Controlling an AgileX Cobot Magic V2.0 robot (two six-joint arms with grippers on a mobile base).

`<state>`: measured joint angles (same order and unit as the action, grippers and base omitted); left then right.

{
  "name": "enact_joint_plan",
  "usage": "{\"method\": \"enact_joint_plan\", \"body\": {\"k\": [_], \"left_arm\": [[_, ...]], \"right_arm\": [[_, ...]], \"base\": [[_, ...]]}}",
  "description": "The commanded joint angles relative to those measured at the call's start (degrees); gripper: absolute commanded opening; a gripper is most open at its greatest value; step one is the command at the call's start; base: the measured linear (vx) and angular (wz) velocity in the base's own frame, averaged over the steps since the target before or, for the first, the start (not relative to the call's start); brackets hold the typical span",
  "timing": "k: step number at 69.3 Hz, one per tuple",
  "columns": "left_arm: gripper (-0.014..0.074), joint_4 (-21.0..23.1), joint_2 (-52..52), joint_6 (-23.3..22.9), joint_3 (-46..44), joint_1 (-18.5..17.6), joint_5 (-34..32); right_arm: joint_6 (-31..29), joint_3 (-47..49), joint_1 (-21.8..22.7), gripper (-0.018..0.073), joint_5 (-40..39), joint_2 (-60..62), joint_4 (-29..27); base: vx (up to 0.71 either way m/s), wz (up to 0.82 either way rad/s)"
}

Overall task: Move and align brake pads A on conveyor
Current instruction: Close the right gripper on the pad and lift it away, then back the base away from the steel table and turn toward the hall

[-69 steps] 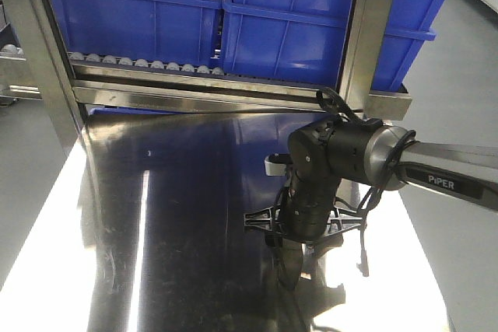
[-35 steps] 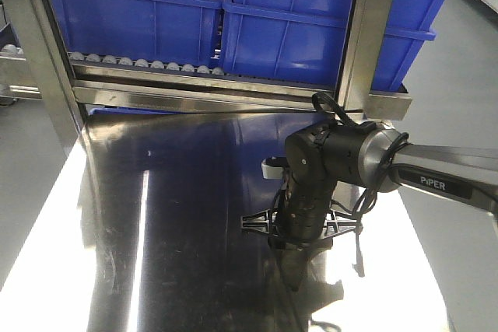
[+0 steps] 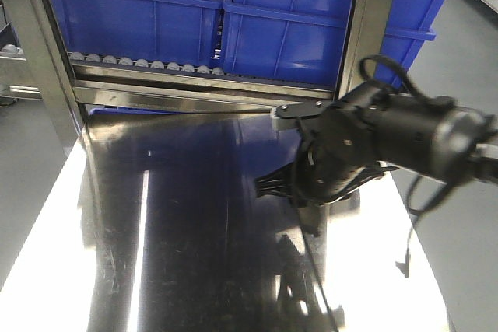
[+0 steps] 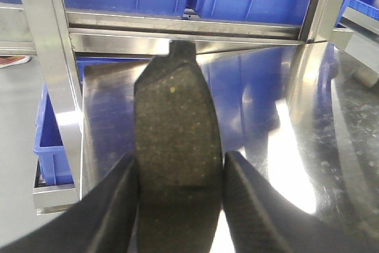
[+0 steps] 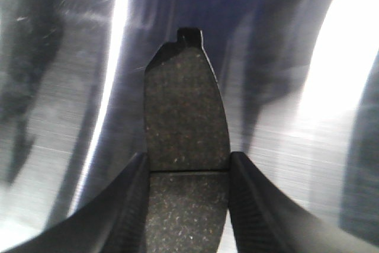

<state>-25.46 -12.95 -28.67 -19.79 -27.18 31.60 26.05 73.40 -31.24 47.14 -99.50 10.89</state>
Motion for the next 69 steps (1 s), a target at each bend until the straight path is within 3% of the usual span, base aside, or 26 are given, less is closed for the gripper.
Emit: {"method": "enact_joint_plan", "body": {"k": [1,13,30,69], "left_arm": [[-0.0006,-1.4,-0.5,-0.3,-1.7,-0.2,-4.9],[-0.0006,-1.4,-0.5,-0.3,-1.7,-0.2,-4.9],[-0.0006,-1.4,-0.5,-0.3,-1.7,-0.2,-4.9],[-0.0006,-1.4,-0.5,-0.3,-1.7,-0.2,-4.9]], "right_arm": [[0.9,-2.6,1.4,-0.0007,-5.0,8.0,4.5],[-1.6,-11.8,5.4,-0.0004,-10.3,20.3,4.3],[-6.8,-21.4,10.0,-0.0004,-10.7,37.6,4.5],[-8.7,-39.0,10.1,-0.0004,-18.4,72.2,5.6]], "base": [[0.00,0.00],[0.00,0.00],[0.00,0.00],[0.00,0.00]]}}
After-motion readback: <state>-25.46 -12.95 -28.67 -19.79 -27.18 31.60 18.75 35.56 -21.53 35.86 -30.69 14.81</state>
